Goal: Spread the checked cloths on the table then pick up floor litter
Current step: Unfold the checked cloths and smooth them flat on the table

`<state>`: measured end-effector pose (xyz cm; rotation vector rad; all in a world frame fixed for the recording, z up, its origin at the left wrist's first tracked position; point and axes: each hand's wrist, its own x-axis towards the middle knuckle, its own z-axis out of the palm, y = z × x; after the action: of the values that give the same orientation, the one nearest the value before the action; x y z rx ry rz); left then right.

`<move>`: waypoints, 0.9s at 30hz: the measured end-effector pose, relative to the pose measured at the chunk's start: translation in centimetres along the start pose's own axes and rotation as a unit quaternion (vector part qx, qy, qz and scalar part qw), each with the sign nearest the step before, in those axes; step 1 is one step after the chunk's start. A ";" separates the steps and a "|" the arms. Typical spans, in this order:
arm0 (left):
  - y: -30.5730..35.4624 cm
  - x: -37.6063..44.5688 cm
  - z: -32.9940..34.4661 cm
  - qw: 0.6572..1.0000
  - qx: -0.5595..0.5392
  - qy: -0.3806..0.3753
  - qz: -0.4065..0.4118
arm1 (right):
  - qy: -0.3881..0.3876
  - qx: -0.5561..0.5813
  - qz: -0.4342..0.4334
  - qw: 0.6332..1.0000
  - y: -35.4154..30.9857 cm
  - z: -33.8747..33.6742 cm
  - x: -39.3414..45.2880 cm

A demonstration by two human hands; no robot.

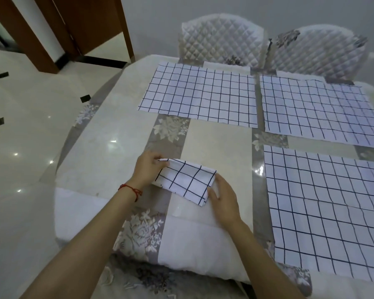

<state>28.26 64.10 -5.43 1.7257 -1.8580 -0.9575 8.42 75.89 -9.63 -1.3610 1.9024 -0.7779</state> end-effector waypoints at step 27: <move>11.7 -14.6 5.1 0.983 -0.164 -0.033 0.073 | 0.009 0.293 0.051 0.955 -6.6 -9.3 -4.4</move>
<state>18.51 79.24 1.77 1.3592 -1.7242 -1.1966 5.75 79.04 1.91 -0.8807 1.5557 -1.1850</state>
